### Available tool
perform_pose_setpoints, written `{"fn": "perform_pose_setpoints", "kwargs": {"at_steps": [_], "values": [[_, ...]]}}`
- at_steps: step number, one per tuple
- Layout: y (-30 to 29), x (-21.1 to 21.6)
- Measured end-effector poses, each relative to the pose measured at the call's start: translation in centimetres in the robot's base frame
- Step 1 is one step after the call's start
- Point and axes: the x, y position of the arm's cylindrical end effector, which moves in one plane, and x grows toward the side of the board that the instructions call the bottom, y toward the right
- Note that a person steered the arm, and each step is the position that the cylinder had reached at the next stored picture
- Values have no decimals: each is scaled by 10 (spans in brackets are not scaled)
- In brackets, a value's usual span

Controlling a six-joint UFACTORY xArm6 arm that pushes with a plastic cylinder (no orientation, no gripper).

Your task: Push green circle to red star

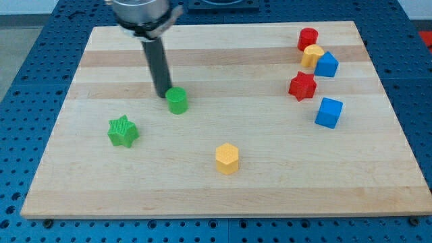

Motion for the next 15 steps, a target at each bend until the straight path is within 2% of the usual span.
{"fn": "perform_pose_setpoints", "kwargs": {"at_steps": [1, 3, 4, 5, 7, 8, 9, 10, 11, 13, 14, 15], "values": [[31, 0], [-50, 1], [-60, 29], [-28, 38], [101, 4], [144, 3], [129, 3], [85, 17], [77, 45], [178, 44], [188, 44], [172, 52]]}}
